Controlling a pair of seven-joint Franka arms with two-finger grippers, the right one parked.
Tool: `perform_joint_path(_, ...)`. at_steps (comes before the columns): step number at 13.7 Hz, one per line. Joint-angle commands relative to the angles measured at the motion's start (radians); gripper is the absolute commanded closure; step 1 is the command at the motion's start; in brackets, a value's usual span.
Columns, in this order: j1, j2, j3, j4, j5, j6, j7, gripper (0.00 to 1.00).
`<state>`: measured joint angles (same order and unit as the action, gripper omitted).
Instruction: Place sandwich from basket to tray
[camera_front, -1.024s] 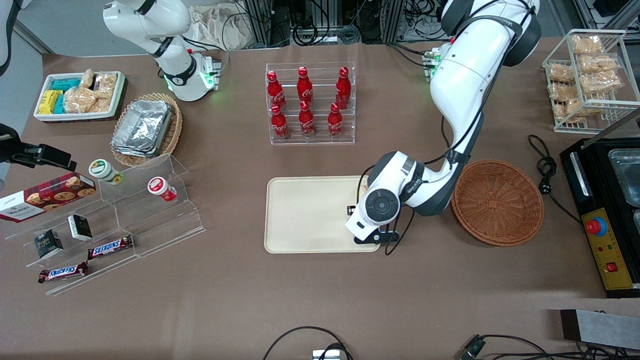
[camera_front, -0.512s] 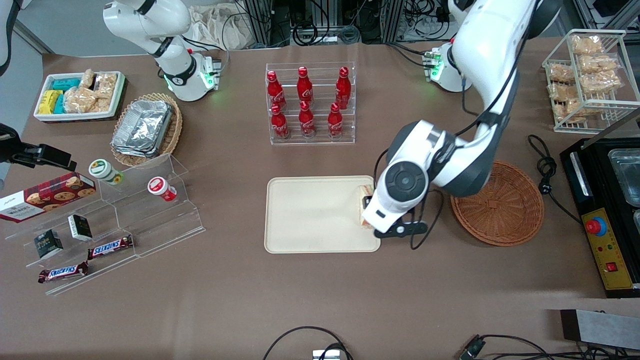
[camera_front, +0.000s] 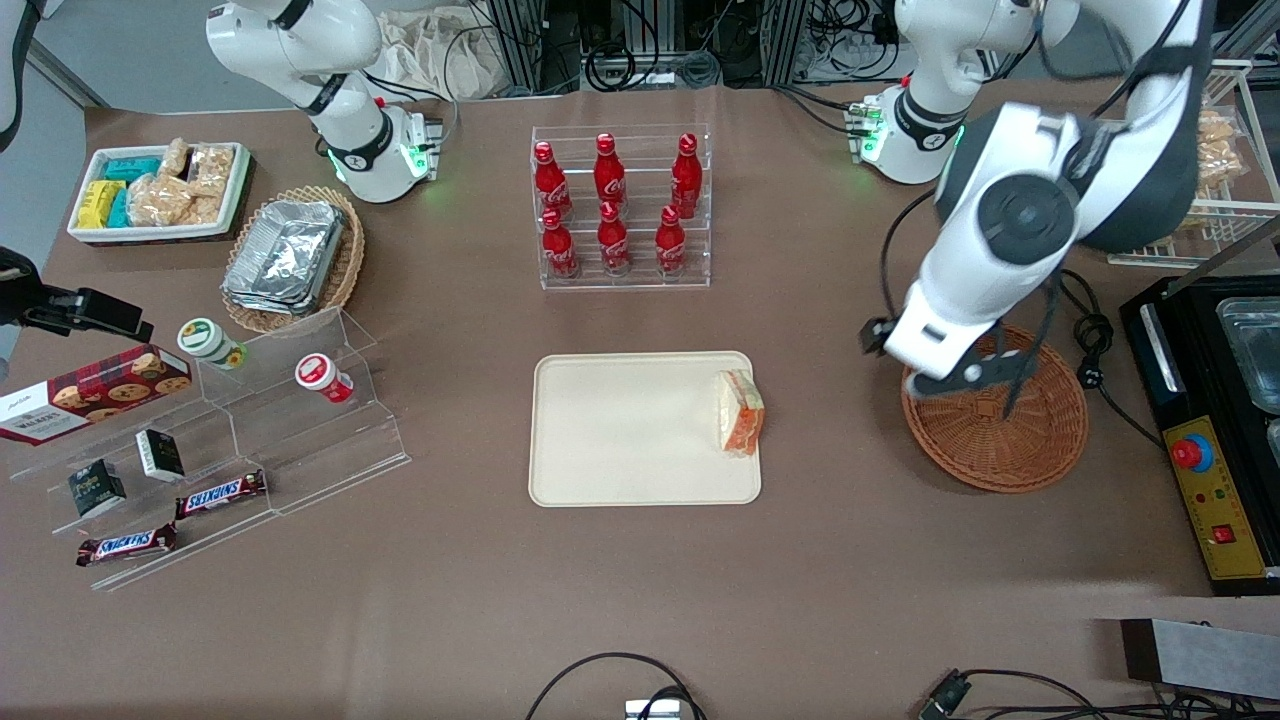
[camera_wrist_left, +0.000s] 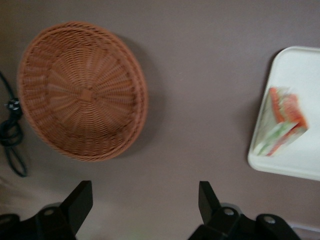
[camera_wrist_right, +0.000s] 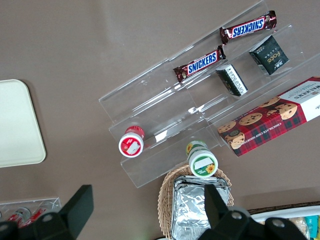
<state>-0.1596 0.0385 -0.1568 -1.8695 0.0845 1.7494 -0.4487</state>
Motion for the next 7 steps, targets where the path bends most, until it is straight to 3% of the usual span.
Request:
perform_joint_path(1, 0.046, -0.092, 0.084, -0.062, -0.042, -0.025, 0.215, 0.03)
perform_joint_path(4, 0.048, -0.074, 0.164, 0.025, -0.031, -0.111, 0.402, 0.0)
perform_joint_path(7, 0.041, 0.064, 0.161, 0.195, 0.021, -0.145, 0.424, 0.0)
